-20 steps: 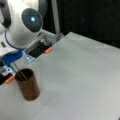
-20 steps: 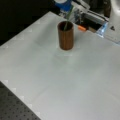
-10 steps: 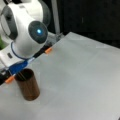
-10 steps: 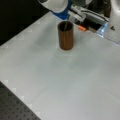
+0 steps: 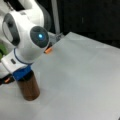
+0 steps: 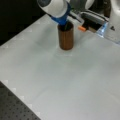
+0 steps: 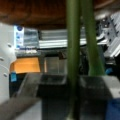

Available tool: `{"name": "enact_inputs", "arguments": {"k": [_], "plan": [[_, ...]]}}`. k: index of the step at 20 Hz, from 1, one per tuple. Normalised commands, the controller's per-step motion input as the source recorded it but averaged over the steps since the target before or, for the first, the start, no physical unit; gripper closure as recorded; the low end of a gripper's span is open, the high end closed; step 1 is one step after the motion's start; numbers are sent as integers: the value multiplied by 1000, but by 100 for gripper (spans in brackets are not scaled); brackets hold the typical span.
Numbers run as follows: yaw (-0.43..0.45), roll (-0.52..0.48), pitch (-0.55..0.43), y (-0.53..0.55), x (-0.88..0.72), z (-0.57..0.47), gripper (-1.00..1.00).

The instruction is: Flower insertion into a vase

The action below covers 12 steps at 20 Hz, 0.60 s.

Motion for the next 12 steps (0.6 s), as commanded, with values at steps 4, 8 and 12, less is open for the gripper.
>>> {"name": "enact_inputs", "arguments": {"k": [4, 8, 12], "plan": [[-60, -28, -114, 30, 83, -84, -100], [-51, -48, -24, 54, 110, 86, -100], [-48, -61, 46, 101, 187, 184, -100]]}}
